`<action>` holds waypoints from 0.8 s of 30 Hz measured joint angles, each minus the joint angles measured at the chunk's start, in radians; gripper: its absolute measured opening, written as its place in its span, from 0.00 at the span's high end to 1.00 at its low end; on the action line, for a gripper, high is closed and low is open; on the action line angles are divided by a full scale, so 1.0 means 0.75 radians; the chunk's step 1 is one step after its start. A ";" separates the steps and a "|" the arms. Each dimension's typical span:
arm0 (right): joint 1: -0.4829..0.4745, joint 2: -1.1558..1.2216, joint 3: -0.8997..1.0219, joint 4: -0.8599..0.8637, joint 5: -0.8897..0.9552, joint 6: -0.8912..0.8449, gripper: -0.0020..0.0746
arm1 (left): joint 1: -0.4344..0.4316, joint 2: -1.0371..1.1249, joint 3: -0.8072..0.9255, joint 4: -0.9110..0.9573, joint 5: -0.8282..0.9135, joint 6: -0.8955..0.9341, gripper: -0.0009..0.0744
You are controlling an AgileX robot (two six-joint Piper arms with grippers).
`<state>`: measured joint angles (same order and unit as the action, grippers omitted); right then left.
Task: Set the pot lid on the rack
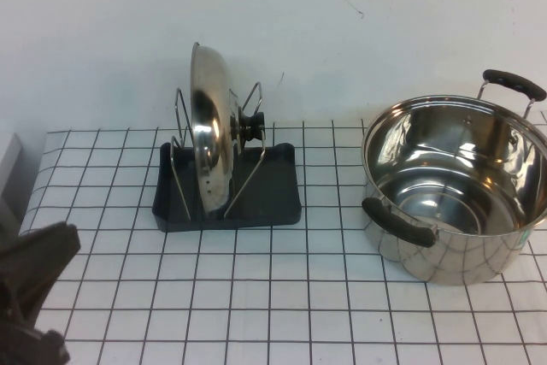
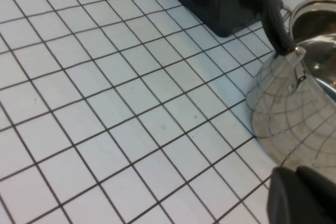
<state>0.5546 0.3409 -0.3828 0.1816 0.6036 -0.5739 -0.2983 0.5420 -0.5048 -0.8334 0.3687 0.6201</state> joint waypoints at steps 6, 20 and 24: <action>0.000 -0.007 0.000 0.014 0.102 0.008 0.98 | 0.000 -0.068 0.114 -0.043 -0.031 0.032 0.99; 0.000 -0.007 0.000 0.017 0.157 0.011 0.98 | 0.000 -0.088 0.146 -0.043 0.264 0.035 0.99; 0.000 -0.007 0.000 0.017 0.159 0.011 0.98 | 0.003 -0.237 0.151 0.010 0.300 0.140 0.99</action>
<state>0.5546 0.3356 -0.3828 0.1947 0.7228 -0.5660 -0.2959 0.3645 -0.3917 -0.8255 0.5934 0.7253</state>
